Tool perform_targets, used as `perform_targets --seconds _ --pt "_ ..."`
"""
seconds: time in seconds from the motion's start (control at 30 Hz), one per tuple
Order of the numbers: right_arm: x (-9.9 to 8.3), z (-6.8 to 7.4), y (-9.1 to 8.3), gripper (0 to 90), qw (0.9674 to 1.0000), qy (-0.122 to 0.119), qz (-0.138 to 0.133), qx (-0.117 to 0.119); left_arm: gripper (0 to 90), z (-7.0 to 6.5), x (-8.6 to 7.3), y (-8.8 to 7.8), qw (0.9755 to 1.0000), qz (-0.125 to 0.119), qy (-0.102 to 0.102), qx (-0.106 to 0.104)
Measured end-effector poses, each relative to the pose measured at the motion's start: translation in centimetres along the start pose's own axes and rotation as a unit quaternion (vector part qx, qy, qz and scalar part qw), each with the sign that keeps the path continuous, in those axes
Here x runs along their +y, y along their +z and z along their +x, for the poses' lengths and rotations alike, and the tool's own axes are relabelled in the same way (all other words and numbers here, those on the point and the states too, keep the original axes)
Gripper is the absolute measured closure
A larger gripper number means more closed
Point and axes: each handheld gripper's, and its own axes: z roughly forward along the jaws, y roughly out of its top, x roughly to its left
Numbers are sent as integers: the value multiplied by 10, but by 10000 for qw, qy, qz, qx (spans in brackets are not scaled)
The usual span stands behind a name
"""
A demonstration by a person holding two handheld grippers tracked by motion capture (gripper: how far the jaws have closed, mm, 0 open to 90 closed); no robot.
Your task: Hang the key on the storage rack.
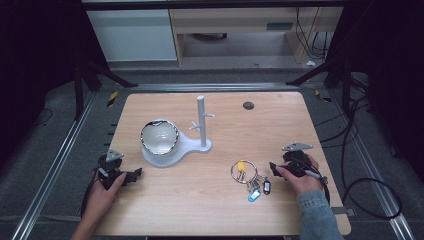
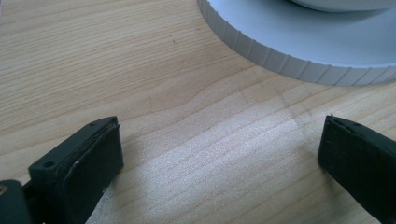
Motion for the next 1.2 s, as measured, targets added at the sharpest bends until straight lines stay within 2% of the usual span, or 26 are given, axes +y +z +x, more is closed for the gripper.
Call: perform_targets --seconds 0.03,0.1,0.17,0.3,0.37,0.5,0.57,0.63,0.7,0.77,0.8,0.87,1.03,1.07,1.2 --pt "1 1 -1 244 10000 -24 29 7 0 0 0 0 10000 12 9 1" --pt "6 3 -4 293 9997 -224 101 57 0 0 0 0 10000 13 16 4" --pt "9 4 -5 340 9993 -277 170 164 0 0 0 0 10000 14 6 3" --pt "19 6 -6 417 9965 -601 485 307 0 0 0 0 10000 12 4 3" --pt "24 8 -6 457 9942 -733 632 472 0 0 0 0 10000 12 3 5" --pt "32 14 -5 541 9877 -1039 939 696 0 0 0 0 10000 12 4 5" --pt "35 18 -7 590 9828 -1272 1090 781 0 0 0 0 10000 10 1 7" --pt "37 21 -7 619 9795 -1385 1184 859 0 0 0 0 10000 9 -1 6" --pt "41 25 -8 671 9747 -1527 1293 997 0 0 0 0 10000 9 0 7" --pt "43 28 -8 701 9723 -1584 1355 1061 0 0 0 0 10000 10 1 8" --pt "44 31 -8 720 9692 -1665 1417 1132 0 0 0 0 10000 10 0 8" --pt "44 35 -6 743 9655 -1771 1507 1170 0 0 0 0 10000 11 1 8" --pt "43 42 -2 790 9596 -1900 1644 1267 0 0 0 0 10000 10 0 8" --pt "42 45 0 800 9574 -1947 1698 1293 0 0 0 0 10000 10 0 8" --pt "43 50 3 813 9539 -2034 1772 1317 0 0 0 0 10000 2 0 6"
